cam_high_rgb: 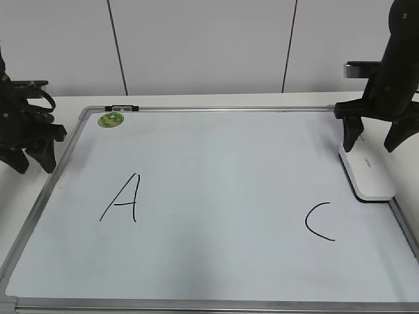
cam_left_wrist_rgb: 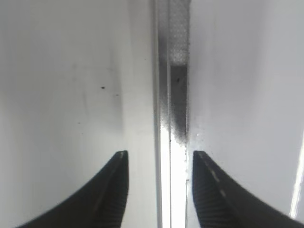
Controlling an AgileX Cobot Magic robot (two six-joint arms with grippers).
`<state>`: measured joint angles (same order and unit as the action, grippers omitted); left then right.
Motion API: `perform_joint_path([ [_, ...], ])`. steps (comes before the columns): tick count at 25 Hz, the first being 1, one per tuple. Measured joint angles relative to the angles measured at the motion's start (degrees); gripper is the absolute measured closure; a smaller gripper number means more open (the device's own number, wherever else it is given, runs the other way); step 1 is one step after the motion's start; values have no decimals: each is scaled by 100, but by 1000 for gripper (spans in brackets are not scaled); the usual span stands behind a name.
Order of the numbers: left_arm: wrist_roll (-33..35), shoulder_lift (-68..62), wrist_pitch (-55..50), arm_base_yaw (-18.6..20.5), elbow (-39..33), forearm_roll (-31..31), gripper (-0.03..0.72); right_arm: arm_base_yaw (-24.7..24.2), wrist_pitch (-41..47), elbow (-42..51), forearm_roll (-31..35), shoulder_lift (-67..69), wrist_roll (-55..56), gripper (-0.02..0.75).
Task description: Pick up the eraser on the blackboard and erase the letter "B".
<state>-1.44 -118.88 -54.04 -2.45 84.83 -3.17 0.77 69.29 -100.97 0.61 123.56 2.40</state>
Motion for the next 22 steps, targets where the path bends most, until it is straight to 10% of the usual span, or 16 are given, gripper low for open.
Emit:
perform_joint_path([
  [22,-26,1945,-447,0,-600,-31,202,605,33,1166,-204,-1552,164,162],
])
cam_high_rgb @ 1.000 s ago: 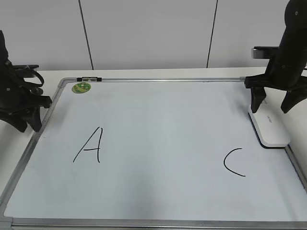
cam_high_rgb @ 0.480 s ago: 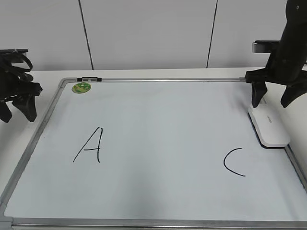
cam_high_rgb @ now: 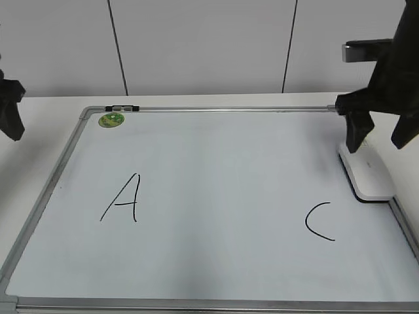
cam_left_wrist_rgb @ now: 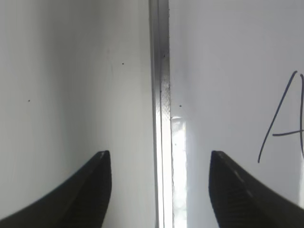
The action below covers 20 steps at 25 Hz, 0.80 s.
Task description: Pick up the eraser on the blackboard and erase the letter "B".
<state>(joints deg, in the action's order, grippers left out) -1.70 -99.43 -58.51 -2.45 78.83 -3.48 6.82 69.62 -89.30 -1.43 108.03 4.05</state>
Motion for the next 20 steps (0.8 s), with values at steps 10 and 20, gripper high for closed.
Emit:
perform_joint_path([
  [10,0,2288,549,0,-2035,279,202,465,-987,2452,39,-2378,164,163],
  [20,0,5363,738,0,-3864,467,202,502,-1335,3731,143,-4450,235,163],
])
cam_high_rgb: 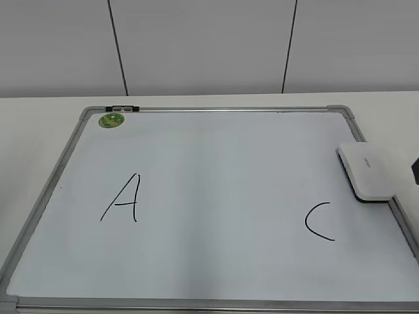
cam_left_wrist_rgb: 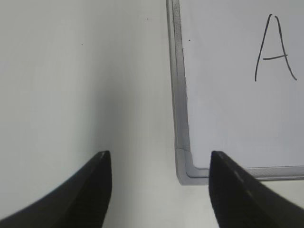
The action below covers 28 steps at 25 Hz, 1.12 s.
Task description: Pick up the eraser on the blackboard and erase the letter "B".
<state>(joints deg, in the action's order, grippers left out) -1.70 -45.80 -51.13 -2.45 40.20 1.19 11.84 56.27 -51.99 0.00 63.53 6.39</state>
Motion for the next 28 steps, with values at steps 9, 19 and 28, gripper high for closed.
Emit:
perform_joint_path([
  [9,-13,1688,-638,0,-819,182,211,0,159,1154,235,-1904,111,163],
  [19,-372,2191,-1051,0,-1036,377,228,0,828,1840,-380,-3144,125,163],
  [28,-385,2191,-1054,0,-1036,389,243,0,866,2279,-985,-3189,125,162],
])
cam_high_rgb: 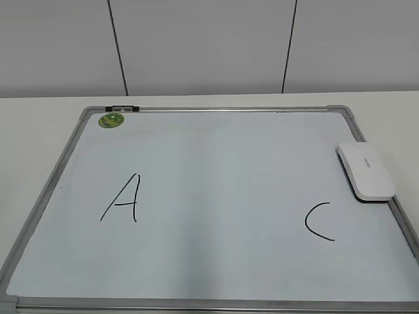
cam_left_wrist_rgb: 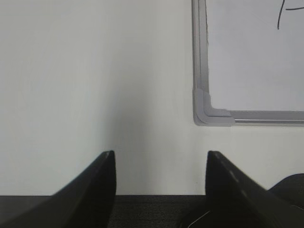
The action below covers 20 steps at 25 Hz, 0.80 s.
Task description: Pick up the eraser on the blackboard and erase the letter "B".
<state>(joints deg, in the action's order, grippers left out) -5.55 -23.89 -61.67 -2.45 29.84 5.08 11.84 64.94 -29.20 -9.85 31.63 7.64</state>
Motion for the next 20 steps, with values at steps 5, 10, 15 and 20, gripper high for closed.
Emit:
perform_joint_path([
  [5,0,0,0,0,0,10,249,0,0,37,-22,0,0,163],
  [10,0,0,0,0,0,-1,251,0,0,37,-22,0,-10,163],
  [15,-10,0,0,0,0,-134,251,0,0,37,-22,0,-153,163],
  [20,-9,0,0,0,0,-197,251,0,0,37,-22,0,-164,164],
])
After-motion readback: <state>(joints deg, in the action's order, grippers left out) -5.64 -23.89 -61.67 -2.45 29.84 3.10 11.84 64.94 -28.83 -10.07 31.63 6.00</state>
